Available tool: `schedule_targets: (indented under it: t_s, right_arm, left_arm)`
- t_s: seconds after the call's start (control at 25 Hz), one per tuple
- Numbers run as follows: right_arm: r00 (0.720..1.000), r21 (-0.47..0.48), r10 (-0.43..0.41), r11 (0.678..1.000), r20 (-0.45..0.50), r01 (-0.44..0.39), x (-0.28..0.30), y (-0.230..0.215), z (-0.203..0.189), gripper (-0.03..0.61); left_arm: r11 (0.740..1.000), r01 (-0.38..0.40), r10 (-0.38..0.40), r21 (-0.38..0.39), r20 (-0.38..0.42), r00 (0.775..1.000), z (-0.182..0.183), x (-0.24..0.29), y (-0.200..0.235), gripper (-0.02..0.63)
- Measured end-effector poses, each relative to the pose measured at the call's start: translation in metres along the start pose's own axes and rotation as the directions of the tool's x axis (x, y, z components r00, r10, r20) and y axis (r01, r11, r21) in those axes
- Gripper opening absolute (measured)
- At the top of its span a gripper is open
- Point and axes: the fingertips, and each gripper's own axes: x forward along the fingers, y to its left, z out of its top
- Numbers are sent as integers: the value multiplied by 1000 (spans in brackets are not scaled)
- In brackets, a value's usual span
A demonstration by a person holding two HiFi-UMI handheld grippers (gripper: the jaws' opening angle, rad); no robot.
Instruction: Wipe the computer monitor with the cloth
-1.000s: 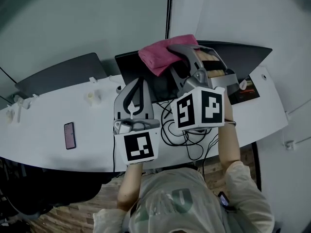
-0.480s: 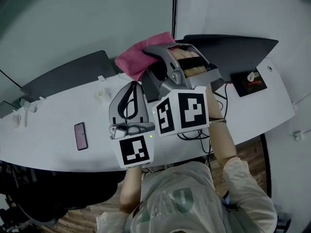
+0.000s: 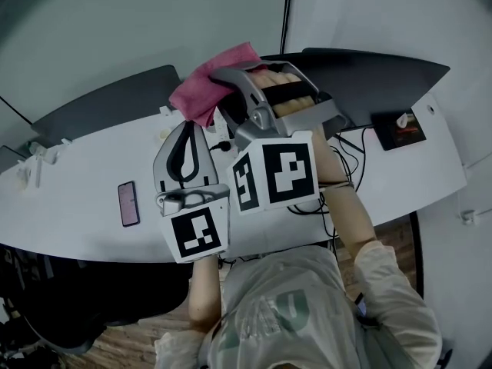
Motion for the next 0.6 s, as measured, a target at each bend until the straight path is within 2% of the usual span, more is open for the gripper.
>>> schedule_targets:
  t_s: [0.32,0.6]
  right_arm:
    - [999,18,21,1000,-44,-20,15,15,-6,55]
    - [995,91,-5,996,-95,14,23,24,-6,55]
  left_arm:
    - [998,-58,57,-20,-24,998,-14,-5,18,15]
    - [995,-103,102,-15,-54,993,-28,-16,28,15]
